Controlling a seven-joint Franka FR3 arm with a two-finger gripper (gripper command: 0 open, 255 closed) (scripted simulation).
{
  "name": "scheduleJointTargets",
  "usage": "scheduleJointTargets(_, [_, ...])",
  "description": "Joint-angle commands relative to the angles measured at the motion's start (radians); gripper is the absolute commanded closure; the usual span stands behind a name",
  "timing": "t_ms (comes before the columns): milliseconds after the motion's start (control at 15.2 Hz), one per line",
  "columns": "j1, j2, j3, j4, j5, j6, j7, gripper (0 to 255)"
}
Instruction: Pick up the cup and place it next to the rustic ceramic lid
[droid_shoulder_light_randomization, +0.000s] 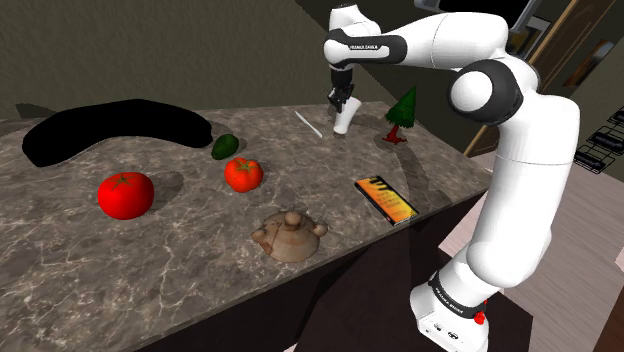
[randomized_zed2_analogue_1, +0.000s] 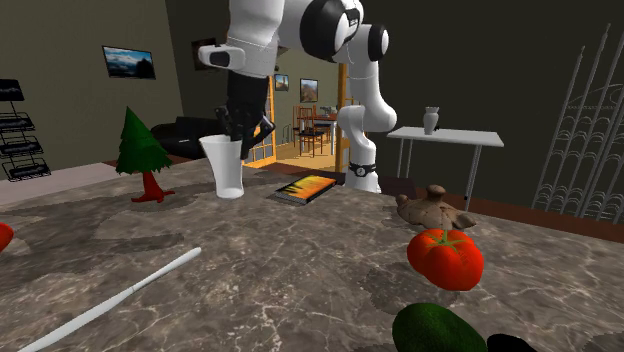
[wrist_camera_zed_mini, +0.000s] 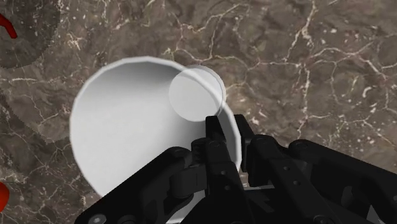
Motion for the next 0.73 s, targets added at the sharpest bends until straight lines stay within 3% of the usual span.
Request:
scheduleJointTargets(0, [0.001, -0.001, 0.0, 0.023, 0.001, -0.024, -0.006, 255])
scheduleJointTargets(660, [0.003, 0.01, -0.001, 0.173, 0.007, -0.158, -0.04, 255])
